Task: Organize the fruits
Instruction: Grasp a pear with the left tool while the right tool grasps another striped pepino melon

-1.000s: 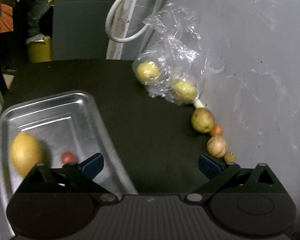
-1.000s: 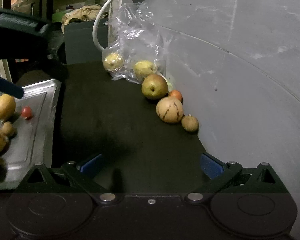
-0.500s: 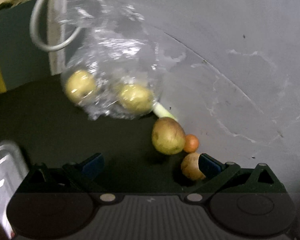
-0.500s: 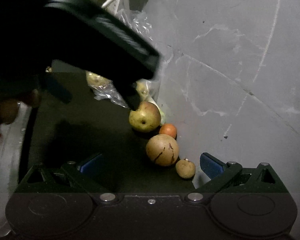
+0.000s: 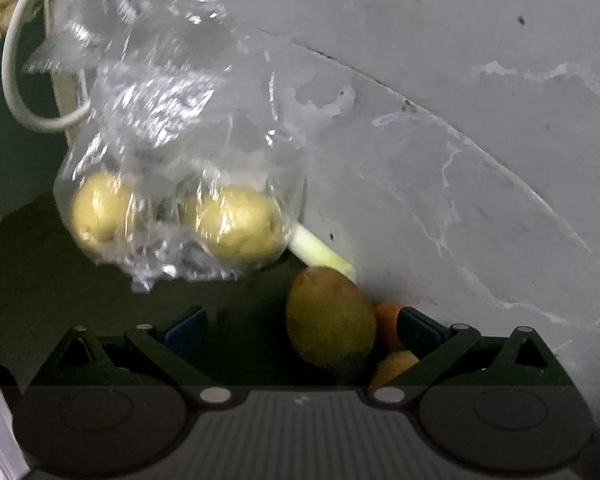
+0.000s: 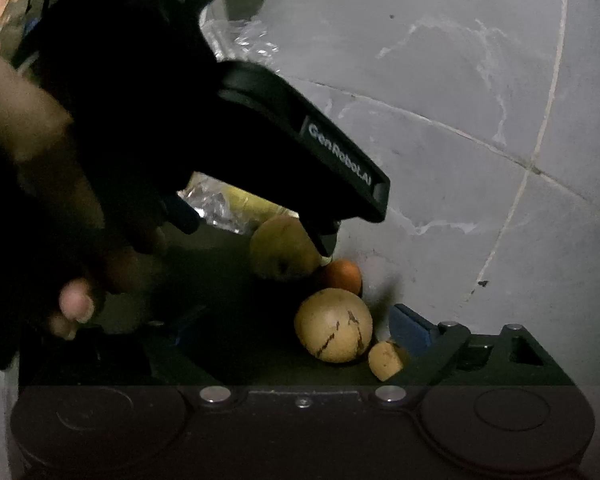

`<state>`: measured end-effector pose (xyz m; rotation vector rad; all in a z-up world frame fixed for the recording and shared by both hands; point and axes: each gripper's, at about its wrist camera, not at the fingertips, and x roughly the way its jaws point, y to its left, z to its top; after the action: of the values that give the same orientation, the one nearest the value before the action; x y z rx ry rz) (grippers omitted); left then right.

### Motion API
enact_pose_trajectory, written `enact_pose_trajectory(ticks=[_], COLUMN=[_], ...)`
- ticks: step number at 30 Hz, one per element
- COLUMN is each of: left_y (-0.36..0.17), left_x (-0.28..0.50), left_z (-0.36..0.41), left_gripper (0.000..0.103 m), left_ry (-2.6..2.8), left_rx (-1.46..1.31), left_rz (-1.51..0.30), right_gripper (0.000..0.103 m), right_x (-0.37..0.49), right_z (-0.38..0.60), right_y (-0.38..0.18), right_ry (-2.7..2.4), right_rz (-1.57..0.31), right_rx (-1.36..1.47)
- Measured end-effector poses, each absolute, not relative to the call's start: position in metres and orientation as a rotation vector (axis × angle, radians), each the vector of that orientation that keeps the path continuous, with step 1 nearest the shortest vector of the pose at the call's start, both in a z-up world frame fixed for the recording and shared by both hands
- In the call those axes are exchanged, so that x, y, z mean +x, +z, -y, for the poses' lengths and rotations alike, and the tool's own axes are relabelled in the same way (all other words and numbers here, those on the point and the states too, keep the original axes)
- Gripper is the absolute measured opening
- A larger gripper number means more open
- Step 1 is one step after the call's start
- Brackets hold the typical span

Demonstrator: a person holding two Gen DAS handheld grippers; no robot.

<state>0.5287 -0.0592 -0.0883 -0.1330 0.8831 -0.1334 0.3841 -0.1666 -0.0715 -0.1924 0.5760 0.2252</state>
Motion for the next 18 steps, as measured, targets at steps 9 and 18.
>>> enact_pose_trajectory(ticks=[9, 18], left_y=[-0.090, -0.101], left_x=[0.544, 0.550], left_z=[0.076, 0.071], left_gripper=[0.086, 0.068], left_ry=[-0.166, -0.151], left_rx=[-0.007, -0.093], left_rz=[-0.923, -0.941], right_gripper=[0.081, 0.072], right_x=[0.392, 0.399], right_z=[0.166, 0.159], right_y=[-0.079, -0.085], right_ry=[0.175, 0.141], right_rz=[-0.604, -0.608], right_rx=[-0.188, -0.220])
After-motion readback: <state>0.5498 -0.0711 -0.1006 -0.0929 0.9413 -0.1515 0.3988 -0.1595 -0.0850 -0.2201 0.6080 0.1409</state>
